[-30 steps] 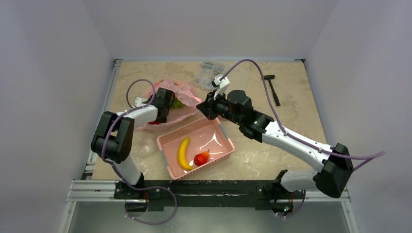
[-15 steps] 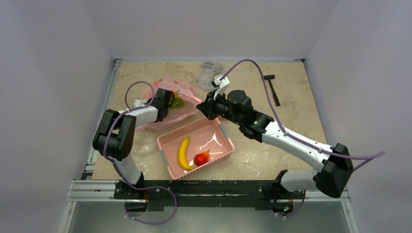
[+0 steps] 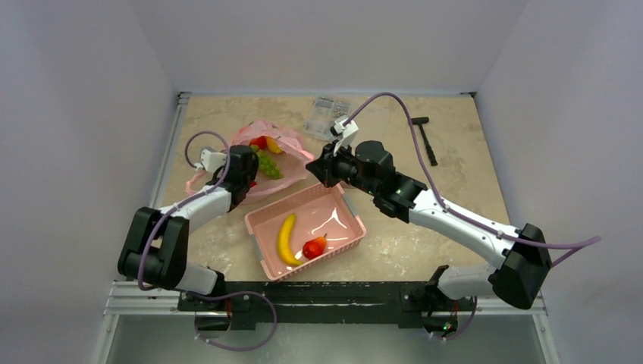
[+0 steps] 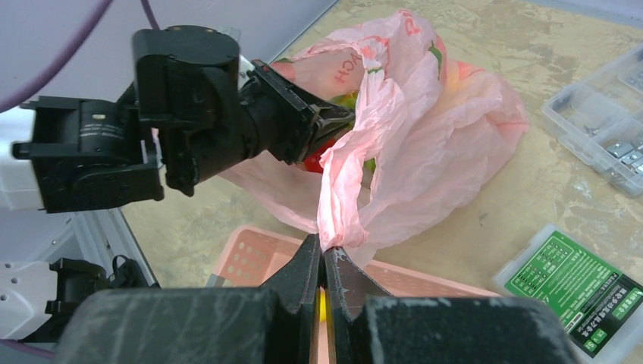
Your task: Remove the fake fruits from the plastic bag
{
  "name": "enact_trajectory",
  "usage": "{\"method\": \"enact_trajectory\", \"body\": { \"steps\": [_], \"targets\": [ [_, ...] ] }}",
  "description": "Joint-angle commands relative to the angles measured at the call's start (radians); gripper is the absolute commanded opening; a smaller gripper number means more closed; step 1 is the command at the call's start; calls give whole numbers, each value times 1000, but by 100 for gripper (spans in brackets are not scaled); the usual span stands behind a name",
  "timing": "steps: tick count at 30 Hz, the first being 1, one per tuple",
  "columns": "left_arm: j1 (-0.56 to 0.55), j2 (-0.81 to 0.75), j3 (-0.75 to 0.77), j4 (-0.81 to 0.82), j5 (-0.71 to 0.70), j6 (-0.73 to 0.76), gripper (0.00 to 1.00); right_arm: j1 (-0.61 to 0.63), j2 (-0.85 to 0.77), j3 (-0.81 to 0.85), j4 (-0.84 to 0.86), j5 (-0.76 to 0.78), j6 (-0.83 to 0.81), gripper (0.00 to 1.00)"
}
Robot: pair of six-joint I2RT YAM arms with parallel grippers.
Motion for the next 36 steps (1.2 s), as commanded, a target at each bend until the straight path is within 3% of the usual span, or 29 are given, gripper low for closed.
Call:
{"method": "enact_trajectory", "body": {
  "steps": [1,5,15,25,31,36],
  "targets": [
    [10,-109,-48,90,18,123,0,2,-10,0,42,-11,-5,0],
    [12,-180,-69,50,44,172,0,3,-15,6,28,5,-6,0],
    [39,-454,-80,-68,264,350,0,2,-7,14,22,13,-12,0],
    [64,-664,37,-373,548,553,0,2,-12,20,21,3,-12,0],
    [65,-730,99,-525,751,585,0,2,-28,11,20,15,2,0],
    [42,-722,51,-461,938,498,0,3,-29,6,16,5,4,0]
  ]
}}
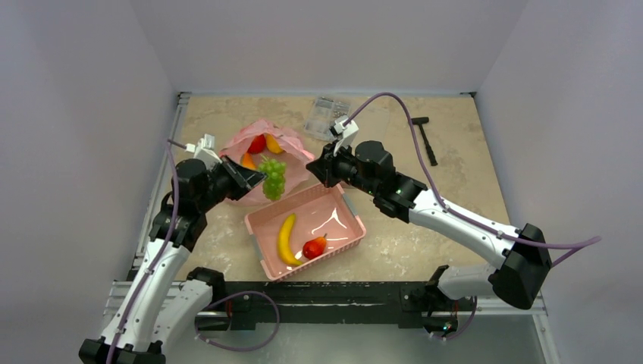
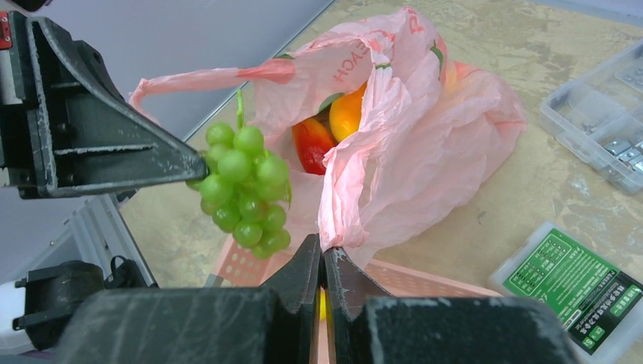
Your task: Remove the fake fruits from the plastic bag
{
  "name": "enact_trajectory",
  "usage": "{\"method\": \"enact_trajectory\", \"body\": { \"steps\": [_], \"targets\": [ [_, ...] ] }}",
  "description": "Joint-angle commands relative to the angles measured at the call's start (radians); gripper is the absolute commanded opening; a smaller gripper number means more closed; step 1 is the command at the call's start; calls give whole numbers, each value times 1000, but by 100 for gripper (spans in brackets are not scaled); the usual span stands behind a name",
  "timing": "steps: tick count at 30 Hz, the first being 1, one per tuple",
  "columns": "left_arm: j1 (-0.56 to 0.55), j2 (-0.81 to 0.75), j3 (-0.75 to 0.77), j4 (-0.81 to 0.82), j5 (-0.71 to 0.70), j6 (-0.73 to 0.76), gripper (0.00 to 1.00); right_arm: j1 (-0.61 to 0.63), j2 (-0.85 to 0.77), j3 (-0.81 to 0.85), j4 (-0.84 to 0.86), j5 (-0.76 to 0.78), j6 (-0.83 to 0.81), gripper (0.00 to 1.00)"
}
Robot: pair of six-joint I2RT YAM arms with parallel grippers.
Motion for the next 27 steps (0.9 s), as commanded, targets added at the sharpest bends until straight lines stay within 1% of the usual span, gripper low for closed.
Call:
{"method": "enact_trajectory", "body": {
  "steps": [1,5,8,11,16,18,20,21,22,23,24,27],
  "targets": [
    [-41,34,0,9,213,-44,0,2,-29,6,21,2,4,0],
    [-193,128,17,-12,224,-22,0,2,-36,7,19,6,9,0],
    [-270,190,-1,-1,163,-40,0,2,-44,7,10,6,10,0],
    [-296,227,-43,37,87,-90,0,3,-45,13,-1,9,2,0],
    [-306,252,-105,89,-12,-170,0,2,-47,20,-7,4,1,0],
    [-306,282,-125,137,-12,-190,0,2,-47,20,-12,1,0,0],
    [-306,337,-118,178,37,-189,0,2,-48,20,-17,1,-5,0],
    [-305,365,-104,180,74,-175,10,2,-48,20,-19,2,-8,0],
    [-305,390,-81,169,92,-151,24,2,-49,18,-19,5,-10,0],
    [-308,405,-48,124,85,-124,37,2,-49,18,-19,9,-11,0],
    [-309,409,-19,64,77,-105,47,2,-49,17,-23,13,-14,0],
    [-309,382,20,-4,54,-59,74,2,-51,24,-31,21,-19,0]
  ]
}}
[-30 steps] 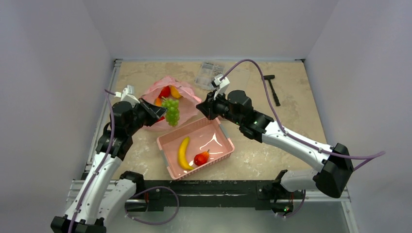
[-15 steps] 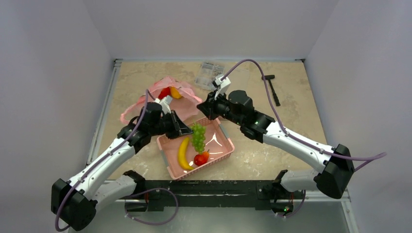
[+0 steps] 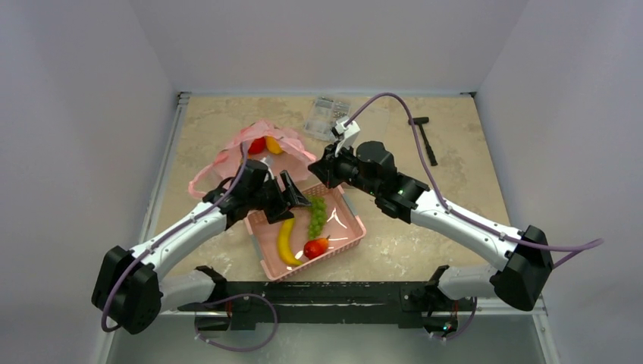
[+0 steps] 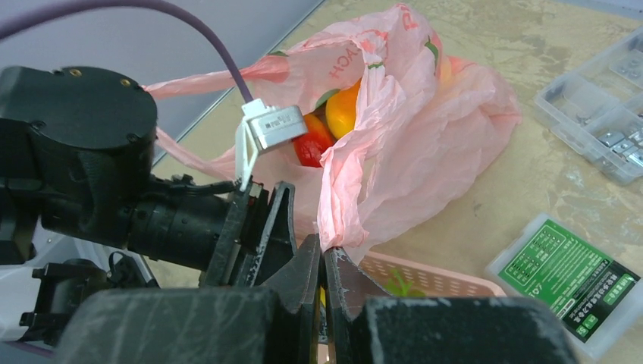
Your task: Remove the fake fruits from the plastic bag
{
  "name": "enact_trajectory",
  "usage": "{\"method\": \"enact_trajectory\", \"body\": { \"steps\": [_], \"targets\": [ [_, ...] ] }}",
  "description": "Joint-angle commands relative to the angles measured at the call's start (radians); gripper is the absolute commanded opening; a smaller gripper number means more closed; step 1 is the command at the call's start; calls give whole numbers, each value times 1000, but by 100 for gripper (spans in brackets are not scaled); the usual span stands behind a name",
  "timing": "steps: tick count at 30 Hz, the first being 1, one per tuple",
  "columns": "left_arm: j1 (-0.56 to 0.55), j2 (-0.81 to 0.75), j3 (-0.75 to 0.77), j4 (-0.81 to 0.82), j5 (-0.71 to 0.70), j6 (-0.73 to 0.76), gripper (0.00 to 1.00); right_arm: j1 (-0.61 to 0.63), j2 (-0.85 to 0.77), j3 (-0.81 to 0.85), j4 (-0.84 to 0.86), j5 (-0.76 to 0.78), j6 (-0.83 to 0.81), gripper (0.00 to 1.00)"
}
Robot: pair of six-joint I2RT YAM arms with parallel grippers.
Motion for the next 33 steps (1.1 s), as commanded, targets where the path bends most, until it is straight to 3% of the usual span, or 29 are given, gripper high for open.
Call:
{"method": "enact_trajectory", "body": {
  "steps": [1,10,15,19,22,27,33],
  "targets": [
    [-5,-51,108,-86,-27,80,81,2,-36,32,-9,14,-23,0],
    [4,-205,200,-253,-126,182,83,2,-29,117,-120,90,-100,0],
    [21,-300,236,-360,-268,229,83,4,-26,214,-292,105,-176,38],
    [48,-355,227,-371,-339,226,83,4,17,305,-392,92,-252,75],
    [75,-376,223,-369,-348,215,83,7,87,382,-431,76,-292,93],
    [84,-392,205,-337,-386,214,88,44,289,612,-545,100,-328,99],
    [118,-402,191,-304,-372,193,91,78,544,838,-616,296,-371,98]
  ]
}}
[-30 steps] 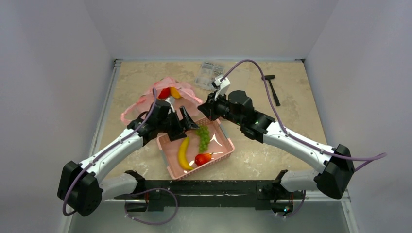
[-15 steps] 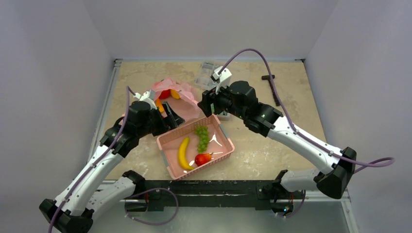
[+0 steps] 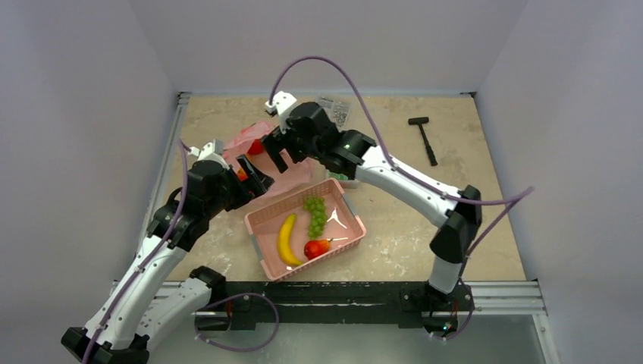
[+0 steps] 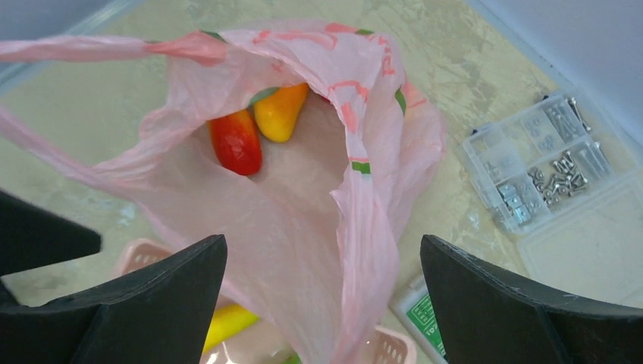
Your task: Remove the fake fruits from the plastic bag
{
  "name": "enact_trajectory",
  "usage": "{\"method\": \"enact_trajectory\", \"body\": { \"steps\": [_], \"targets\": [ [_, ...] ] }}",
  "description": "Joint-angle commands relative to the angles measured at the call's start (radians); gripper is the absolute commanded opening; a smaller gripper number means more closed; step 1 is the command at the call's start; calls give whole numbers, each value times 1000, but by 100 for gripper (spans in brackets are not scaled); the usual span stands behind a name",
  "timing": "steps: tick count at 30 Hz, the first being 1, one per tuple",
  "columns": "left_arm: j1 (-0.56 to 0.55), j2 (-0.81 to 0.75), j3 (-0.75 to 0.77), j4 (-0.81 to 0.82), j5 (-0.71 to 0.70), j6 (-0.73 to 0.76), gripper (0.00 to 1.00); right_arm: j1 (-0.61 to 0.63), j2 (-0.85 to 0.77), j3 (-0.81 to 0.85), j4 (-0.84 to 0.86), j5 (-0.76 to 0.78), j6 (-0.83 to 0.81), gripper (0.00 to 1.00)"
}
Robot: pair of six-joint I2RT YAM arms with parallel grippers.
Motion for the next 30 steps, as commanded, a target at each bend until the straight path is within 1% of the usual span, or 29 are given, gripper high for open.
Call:
{"method": "enact_trajectory", "body": {
  "steps": [1,2,4,7,9,10,11,13,14,17,21,25,27,30],
  "targets": [
    [32,-22,0,38,-29,-6,91,13,138,126,-75,182,-64,98],
    [33,-31,2,25,-57,-2,92,13,171,152,-67,191,-80,97],
    [33,-64,1,10,-108,7,92,13,239,207,-62,206,-131,91],
    [33,-103,-6,7,-131,46,93,13,325,273,-55,226,-153,76],
    [33,-112,-4,-12,-130,46,93,11,362,292,-39,244,-171,60],
    [33,-117,-9,-20,-129,40,92,11,374,297,-37,269,-185,53],
    [33,-127,-21,-16,-129,29,90,13,382,301,-40,270,-186,37],
    [34,-169,-79,24,-115,-8,88,12,377,294,-20,268,-180,9],
    [33,-187,-117,71,-98,-31,86,13,367,287,-6,254,-175,0],
    [33,-205,-218,230,-46,-78,83,13,305,243,68,184,-164,0],
    [34,-148,-267,367,-9,-123,83,11,242,229,88,88,-144,0],
    [35,-94,-254,414,-58,-146,83,11,179,161,134,2,-115,0],
    [35,-66,-255,449,-93,-161,83,10,165,137,145,-16,-104,0],
    [38,11,-265,537,-102,-141,81,10,163,106,159,-35,-95,0]
  ]
}}
